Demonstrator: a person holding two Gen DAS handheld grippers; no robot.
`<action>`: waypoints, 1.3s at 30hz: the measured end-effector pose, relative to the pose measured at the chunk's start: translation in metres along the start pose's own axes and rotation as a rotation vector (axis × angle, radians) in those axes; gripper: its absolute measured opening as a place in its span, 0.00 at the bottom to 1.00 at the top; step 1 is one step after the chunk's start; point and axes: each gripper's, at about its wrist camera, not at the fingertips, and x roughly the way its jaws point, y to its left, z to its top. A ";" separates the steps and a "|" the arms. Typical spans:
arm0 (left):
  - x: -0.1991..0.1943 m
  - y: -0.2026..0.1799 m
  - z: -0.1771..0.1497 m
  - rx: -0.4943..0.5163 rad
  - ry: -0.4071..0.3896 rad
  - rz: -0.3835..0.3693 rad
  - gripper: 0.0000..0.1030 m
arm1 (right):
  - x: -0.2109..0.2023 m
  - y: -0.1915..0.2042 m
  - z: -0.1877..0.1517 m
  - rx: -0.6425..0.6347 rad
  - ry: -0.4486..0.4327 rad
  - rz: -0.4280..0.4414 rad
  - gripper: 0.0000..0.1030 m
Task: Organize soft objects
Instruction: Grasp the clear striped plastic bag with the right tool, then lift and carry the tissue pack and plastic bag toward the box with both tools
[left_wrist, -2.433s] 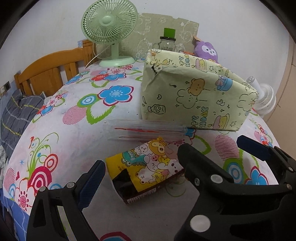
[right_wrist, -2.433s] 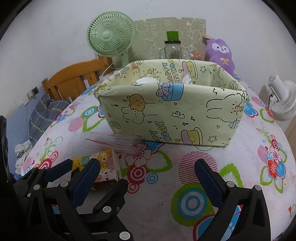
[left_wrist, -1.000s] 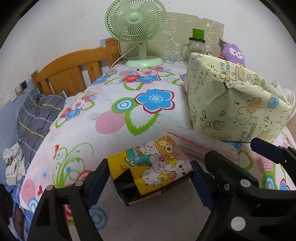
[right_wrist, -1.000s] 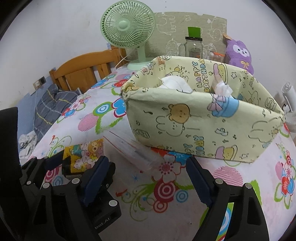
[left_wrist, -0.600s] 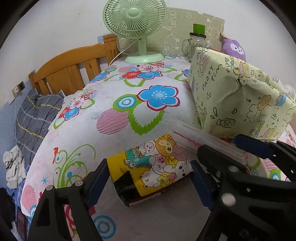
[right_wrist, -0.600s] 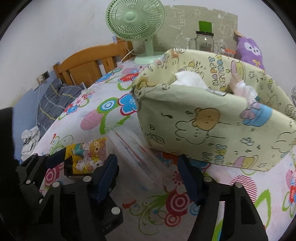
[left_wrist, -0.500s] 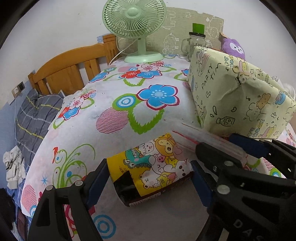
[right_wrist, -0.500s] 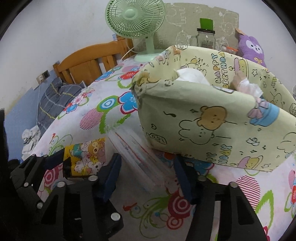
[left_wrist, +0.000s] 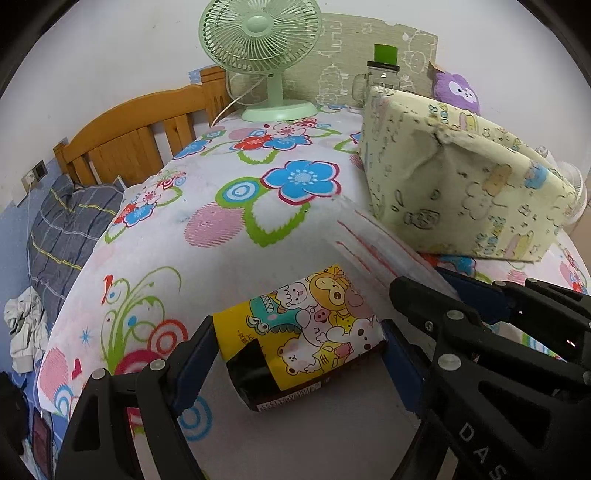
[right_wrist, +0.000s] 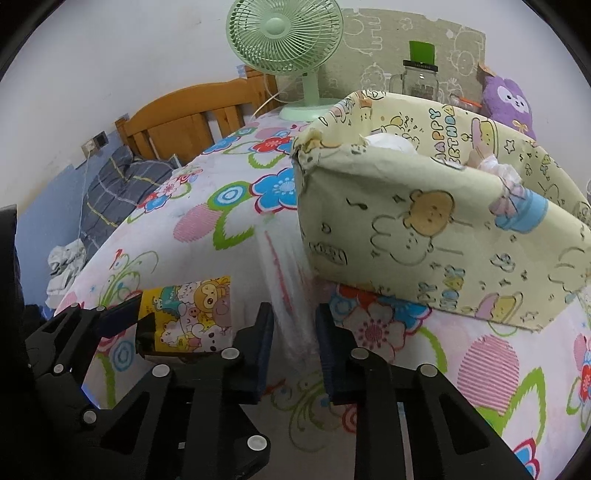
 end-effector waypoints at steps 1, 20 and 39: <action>-0.001 -0.001 -0.002 0.002 0.000 -0.001 0.84 | -0.002 0.000 -0.002 0.000 0.001 0.000 0.24; -0.021 -0.039 -0.024 0.049 -0.015 -0.040 0.84 | -0.045 -0.027 -0.042 0.076 0.003 -0.020 0.23; -0.009 -0.024 -0.012 0.019 -0.007 -0.018 0.84 | -0.023 -0.039 -0.028 0.134 0.038 -0.041 0.51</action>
